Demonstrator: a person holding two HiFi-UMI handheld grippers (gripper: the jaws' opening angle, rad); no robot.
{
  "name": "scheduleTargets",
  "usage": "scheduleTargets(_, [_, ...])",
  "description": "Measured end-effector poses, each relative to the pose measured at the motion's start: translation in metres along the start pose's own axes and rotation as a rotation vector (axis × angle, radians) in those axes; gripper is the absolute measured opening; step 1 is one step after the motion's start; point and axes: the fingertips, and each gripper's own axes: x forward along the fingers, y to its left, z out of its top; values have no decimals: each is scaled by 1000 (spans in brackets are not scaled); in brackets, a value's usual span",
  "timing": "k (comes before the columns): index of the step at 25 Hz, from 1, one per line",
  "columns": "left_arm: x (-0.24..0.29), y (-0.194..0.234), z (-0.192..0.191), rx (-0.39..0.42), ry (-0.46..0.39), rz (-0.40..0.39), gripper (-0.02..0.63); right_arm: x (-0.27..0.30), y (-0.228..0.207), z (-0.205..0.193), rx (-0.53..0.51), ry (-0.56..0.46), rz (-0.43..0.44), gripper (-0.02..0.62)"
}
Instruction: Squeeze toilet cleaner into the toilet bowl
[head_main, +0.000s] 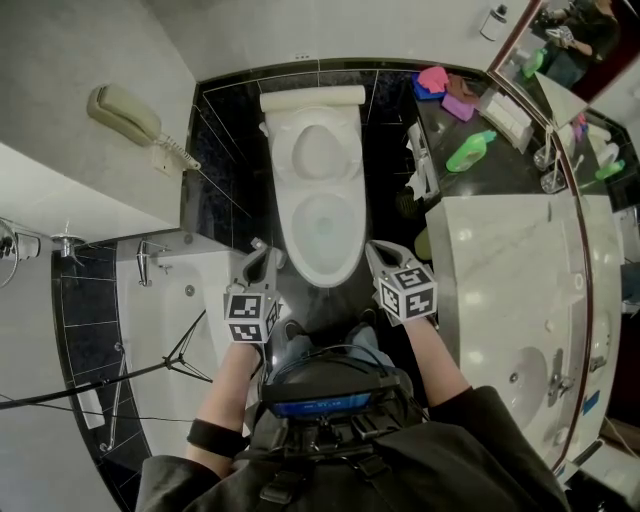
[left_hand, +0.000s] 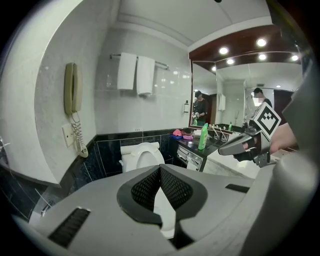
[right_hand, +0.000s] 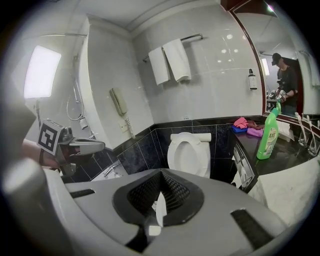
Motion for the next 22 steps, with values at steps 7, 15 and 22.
scheduleTargets(7, [-4,-7,-1,-9,0,1,3,-7,2,1,-4,8,16,2])
scheduleTargets(15, [-9,-10,-1,-20,-2,4,3,-12,-3,-5,-21,11,13,2])
scheduleTargets(22, [-12,-12,0,-20,-4,6,3,-20,-3,4,-21,3,11,1])
